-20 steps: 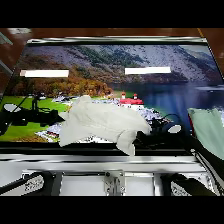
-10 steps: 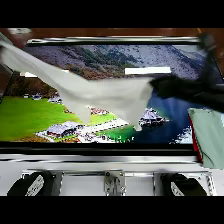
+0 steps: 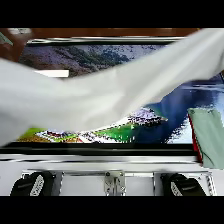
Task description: Fold the shirts.
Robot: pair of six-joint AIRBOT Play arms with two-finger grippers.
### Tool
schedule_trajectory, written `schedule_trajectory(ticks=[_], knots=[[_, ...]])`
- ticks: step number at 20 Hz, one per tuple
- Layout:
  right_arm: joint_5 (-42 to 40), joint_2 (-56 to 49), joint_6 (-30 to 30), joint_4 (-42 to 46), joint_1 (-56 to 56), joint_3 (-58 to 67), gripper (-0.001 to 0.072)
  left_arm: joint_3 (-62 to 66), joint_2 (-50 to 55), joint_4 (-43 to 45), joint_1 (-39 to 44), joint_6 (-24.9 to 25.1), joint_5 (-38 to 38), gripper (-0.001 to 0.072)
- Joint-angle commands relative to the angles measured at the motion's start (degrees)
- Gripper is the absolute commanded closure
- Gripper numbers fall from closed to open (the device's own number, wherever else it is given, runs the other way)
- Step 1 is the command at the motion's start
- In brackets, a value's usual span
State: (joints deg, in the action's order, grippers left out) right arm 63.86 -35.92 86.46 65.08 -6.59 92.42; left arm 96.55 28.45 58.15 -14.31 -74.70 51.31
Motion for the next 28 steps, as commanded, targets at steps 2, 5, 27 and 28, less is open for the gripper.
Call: schedule_trajectory(ticks=[2,5,27,28], knots=[[17.25,-2.62,6.38,12.24,-0.02,1.29,0.0651,-3.89,0.15,17.42,0.0,-3.17,12.59,0.067],[27.28,-11.56,6.34,18.27,-0.02,1.25,0.065,-13.44,2.38,18.4,0.0,-2.99,12.59,0.067],[-14.64,-62.45,9.9,9.9,1.14,-2.01,0.0049,-28.04,56.22,-2.4,6.1,-10.69,0.04,0.0071],[-11.28,-59.89,7.15,12.63,2.34,-2.01,0.0049,-26.12,55.89,-1.97,2.43,-10.62,6.91,0.0091]])
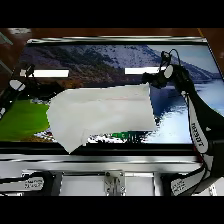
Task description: Fold the shirts.
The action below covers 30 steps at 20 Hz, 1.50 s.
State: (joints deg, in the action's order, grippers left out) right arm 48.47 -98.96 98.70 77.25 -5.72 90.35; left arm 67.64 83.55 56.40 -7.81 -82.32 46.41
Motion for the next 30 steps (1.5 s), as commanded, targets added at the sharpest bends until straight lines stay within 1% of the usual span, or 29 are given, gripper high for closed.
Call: schedule_trajectory(ticks=[1,2,3,4,5,6,8,10,11,12,16,22,27,28,29,30], knots=[[8.68,6.16,-6.6,4.9,3.43,0.04,0.0051,4.11,0.2,0.83,-8.09,-2.82,18.51,0.0107],[13.7,8.85,-6.82,9.86,5.86,0.04,0.0071,4.31,-0.94,2.19,-12.74,-2.25,25.35,0.0106],[18.73,11.08,-6.84,13.6,8.94,0.04,0.0115,3.52,-2.25,3.54,-17.09,-1.49,31.15,0.0105],[23.74,12.7,-7.41,14.23,12.98,-0.04,0.0162,1.11,-3.89,4.57,-21.35,-0.13,35.85,0.0101],[27.85,13.57,-9.64,10.16,17.46,-0.83,0.0165,-2.97,-5.68,5.38,-24.98,1.42,38.32,0.0095],[31.1,13.79,-13.14,2.64,21.86,-2.4,0.0164,-7.89,-7.32,5.22,-27.67,2.49,38.32,0.0088],[34.82,13.77,-18.53,-12.66,28.44,-7.3,0.0154,-18.29,-9.66,3.69,-30.36,5.44,34.45,0.0088],[35.6,13.77,-20.61,-22.51,31.43,-12.48,0.0154,-25.68,-9.68,-0.5,-30.03,7.08,29.07,0.0088],[35.5,13.77,-21.09,-24.55,31.65,-14.51,0.0154,-28.39,-9.55,-3.37,-29.33,8.17,26.01,0.0088],[35.06,13.77,-21.33,-25.05,31.5,-16.24,0.0154,-30.25,-9.4,-5.31,-28.37,8.74,23.78,0.0088],[33.24,13.77,-22.16,-23.96,29.14,-19.61,0.0154,-31.65,-6.75,-4.59,-24.65,8.79,20.52,0.009],[33.07,13.77,-22.71,-22.69,26.62,-19.76,0.0154,-29.7,-6.12,-3.3,-24.59,8.81,20.13,0.0095],[32.96,13.77,-22.45,-22.25,26.6,-19.78,0.0154,-30.25,-2.43,-4.2,-19.8,9.94,19.91,0.0097],[32.98,13.77,-22.38,-22.25,26.6,-19.76,0.0154,-30.25,-2.14,-4.2,-18.86,9.86,18.86,0.0167],[33.0,13.77,-22.34,-22.23,26.6,-19.78,0.0154,-30.25,-2.19,-4.37,-18.51,9.44,17.55,0.0366],[33.35,13.77,-21.75,-20.96,26.58,-19.85,0.0154,-30.25,-2.21,-5.35,-18.58,9.44,16.9,0.0467]])
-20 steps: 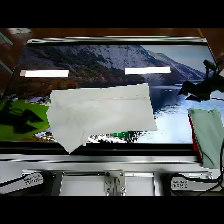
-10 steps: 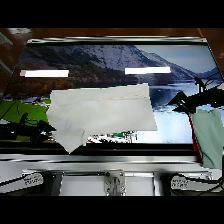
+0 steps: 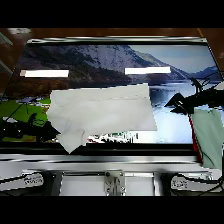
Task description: Fold the shirts.
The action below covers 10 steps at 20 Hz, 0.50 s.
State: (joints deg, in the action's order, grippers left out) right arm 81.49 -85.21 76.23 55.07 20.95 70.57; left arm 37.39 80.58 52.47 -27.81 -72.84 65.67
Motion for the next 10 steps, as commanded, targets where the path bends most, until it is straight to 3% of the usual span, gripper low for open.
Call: schedule_trajectory(ticks=[1,3,10], knots=[[0.96,0.02,1.38,3.63,-0.11,-0.68,0.0079,0.13,0.74,-1.99,1.4,-0.07,-2.49,0.056],[1.66,0.02,3.21,8.48,-0.09,-4.0,0.0037,0.66,0.68,-1.99,1.4,0.28,-1.84,0.067],[-5.49,-5.88,-0.87,-4.92,-0.13,-17.53,0.0038,3.3,-3.23,-1.97,1.42,1.27,-0.52,0.067]])
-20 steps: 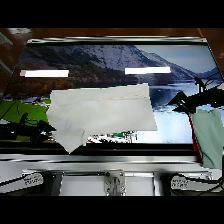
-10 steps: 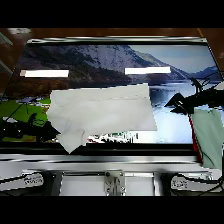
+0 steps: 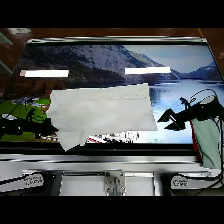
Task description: Fold the shirts.
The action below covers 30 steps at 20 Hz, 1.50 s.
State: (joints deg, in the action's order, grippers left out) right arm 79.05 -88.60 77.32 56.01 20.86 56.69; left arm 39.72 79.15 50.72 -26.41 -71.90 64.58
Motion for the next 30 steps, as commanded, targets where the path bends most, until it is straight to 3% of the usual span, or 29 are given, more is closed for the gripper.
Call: schedule_trajectory(ticks=[1,6,7,8,9,10,15,17,20,22,24,26,30], knots=[[-3.58,-3.41,-2.05,-6.36,-0.04,-3.72,0.0039,1.18,-2.56,-0.24,0.0,0.33,0.57,0.0669],[-8.5,-5.16,-1.57,-6.21,-4.09,-3.72,0.0041,2.32,-5.05,-0.9,0.02,0.31,0.63,0.067],[-10.16,-5.35,-1.55,-6.27,-6.23,-3.72,0.009,2.84,-5.42,-1.29,0.02,0.31,0.7,0.067],[-11.28,-5.38,-1.55,-6.75,-7.8,-3.69,0.0264,3.69,-5.75,-1.64,0.02,0.31,1.05,0.067],[-11.69,-5.33,-1.81,-7.67,-9.11,-3.3,0.0506,4.87,-6.01,-1.73,0.02,0.31,1.53,0.067],[-10.84,-5.2,-3.21,-8.59,-10.01,-2.21,0.0642,6.71,-6.54,-1.7,0.02,0.31,2.25,0.0671],[-5.27,6.27,-12.33,-12.33,-10.56,14.03,0.0651,27.58,-14.8,-1.75,0.02,0.33,5.05,0.0672],[-7.91,14.78,-13.14,-10.43,-10.58,25.64,0.0651,42.56,-19.76,-1.97,0.02,0.33,4.09,0.0671],[-18.32,27.69,-12.76,-6.69,-10.56,40.72,0.0651,64.81,-26.56,-4.26,0.02,0.28,-3.74,0.0671],[-26.05,36.09,-8.33,-1.16,-10.56,45.88,0.0651,74.73,-30.49,-4.24,0.02,0.09,-8.85,0.0671],[-27.02,43.15,-2.01,5.44,-10.56,47.41,0.0651,79.19,-34.38,-4.22,0.02,-2.03,-8.98,0.0671],[-23.65,49.05,0.92,9.7,-10.56,47.41,0.0651,78.68,-39.01,-3.8,0.02,-6.71,-8.07,0.067],[-13.77,56.35,3.85,18.1,-10.56,47.41,0.065,78.44,-43.76,-0.07,0.02,-8.76,-2.56,0.0671]])
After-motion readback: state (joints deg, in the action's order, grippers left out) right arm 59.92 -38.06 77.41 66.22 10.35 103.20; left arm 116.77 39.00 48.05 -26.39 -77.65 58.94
